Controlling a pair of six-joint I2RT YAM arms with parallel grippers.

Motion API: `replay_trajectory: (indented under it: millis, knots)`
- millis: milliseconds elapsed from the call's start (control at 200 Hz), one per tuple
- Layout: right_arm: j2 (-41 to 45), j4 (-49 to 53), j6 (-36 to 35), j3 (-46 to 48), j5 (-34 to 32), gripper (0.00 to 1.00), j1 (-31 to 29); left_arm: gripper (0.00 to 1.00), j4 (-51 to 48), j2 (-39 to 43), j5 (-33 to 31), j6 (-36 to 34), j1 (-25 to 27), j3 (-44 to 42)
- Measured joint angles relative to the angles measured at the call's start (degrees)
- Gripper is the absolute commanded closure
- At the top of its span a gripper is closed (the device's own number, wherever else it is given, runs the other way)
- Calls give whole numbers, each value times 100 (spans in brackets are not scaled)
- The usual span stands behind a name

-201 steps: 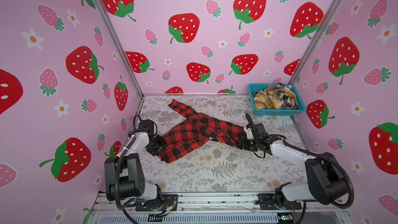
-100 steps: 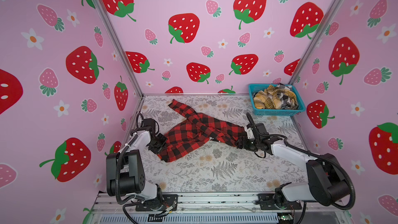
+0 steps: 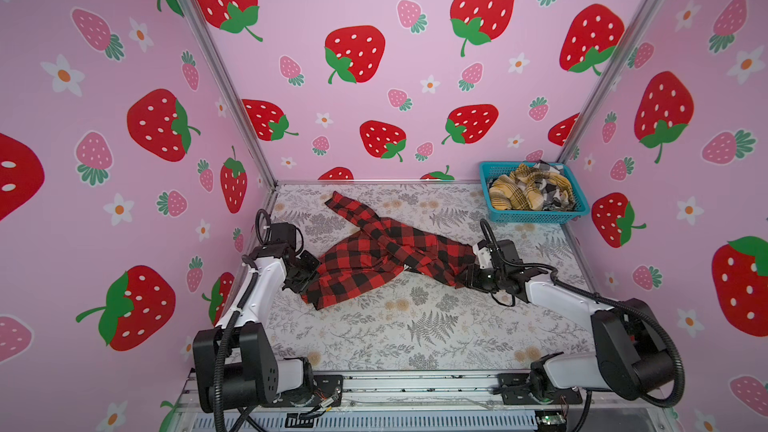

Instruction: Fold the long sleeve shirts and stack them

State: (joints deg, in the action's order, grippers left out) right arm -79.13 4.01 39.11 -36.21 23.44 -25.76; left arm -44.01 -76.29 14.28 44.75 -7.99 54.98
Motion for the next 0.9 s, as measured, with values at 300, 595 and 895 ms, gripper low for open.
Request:
replay_trajectory:
  millis: [300,595,895]
  knots:
    - [-2028,673,-256,-4699,660,100,981,100,-636,-2302,-302,85,-446,5211]
    - [-3038,378,367,-8946,1814,100,2184,100,-1174,-3368,37,811,-1071,9311]
    - [-796,42,-109,-3786,1908,96,2177,100,92,-516,376,638,-1191,3141]
